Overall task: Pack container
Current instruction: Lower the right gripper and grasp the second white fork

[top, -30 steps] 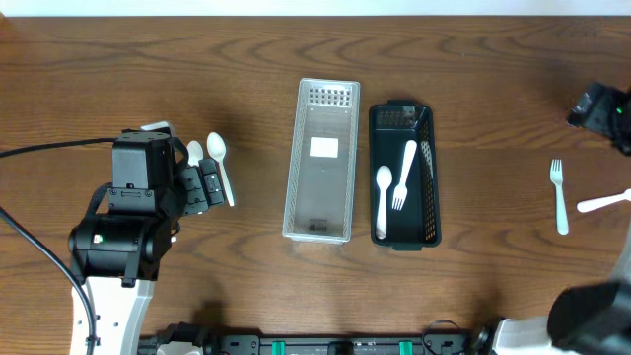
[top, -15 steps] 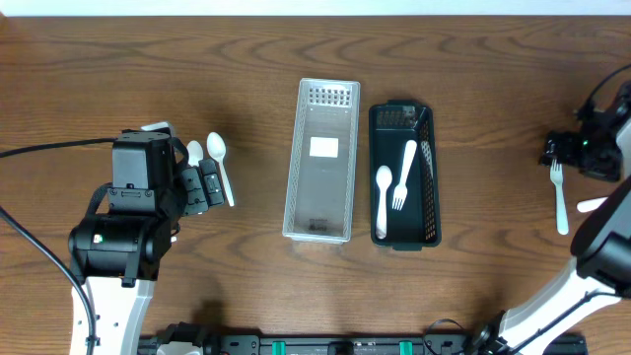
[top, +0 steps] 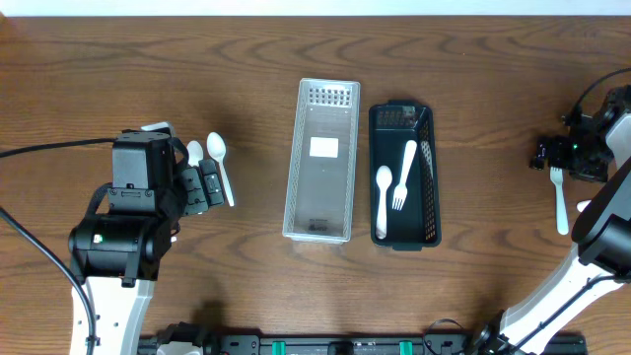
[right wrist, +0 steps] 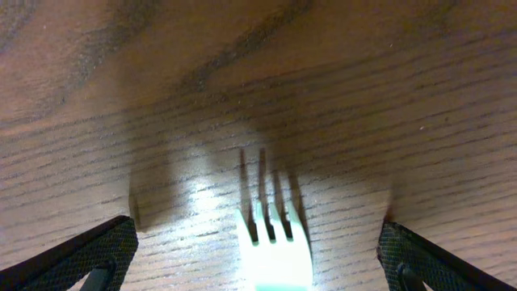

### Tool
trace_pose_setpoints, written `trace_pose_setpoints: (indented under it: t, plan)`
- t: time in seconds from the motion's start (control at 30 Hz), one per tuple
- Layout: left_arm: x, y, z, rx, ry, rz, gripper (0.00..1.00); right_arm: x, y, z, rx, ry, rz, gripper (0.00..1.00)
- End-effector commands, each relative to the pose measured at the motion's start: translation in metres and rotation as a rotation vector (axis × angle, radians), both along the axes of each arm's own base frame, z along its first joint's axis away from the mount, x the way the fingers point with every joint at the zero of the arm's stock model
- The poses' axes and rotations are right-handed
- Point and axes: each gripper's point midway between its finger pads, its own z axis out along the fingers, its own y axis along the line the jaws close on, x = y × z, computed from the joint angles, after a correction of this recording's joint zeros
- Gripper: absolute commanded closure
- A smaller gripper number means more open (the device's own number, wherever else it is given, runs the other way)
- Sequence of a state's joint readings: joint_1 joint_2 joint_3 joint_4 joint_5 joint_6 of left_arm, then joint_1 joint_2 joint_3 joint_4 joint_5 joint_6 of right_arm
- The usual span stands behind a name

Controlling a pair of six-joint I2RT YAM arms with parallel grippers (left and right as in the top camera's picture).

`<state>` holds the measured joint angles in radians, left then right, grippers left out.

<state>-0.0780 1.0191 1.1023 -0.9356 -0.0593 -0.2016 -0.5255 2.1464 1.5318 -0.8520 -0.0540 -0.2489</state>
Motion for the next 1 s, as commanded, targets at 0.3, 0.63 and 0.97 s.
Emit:
trace_pose_setpoints:
  t: [0.3, 0.63, 0.97]
  plan:
    - [0.002, 0.004, 0.007, 0.019, -0.016, 0.000, 0.02, -0.025, -0.007, -0.013, -0.045, 0.127, 0.035, 0.28]
    - [0.001, 0.004, 0.007, 0.019, -0.016, 0.000, 0.02, -0.029, -0.009, -0.013, -0.056, 0.149, 0.027, 0.39]
    - [0.001, 0.004, 0.007, 0.019, -0.016, 0.000, 0.02, -0.028, -0.009, -0.013, -0.060, 0.143, 0.026, 0.60]
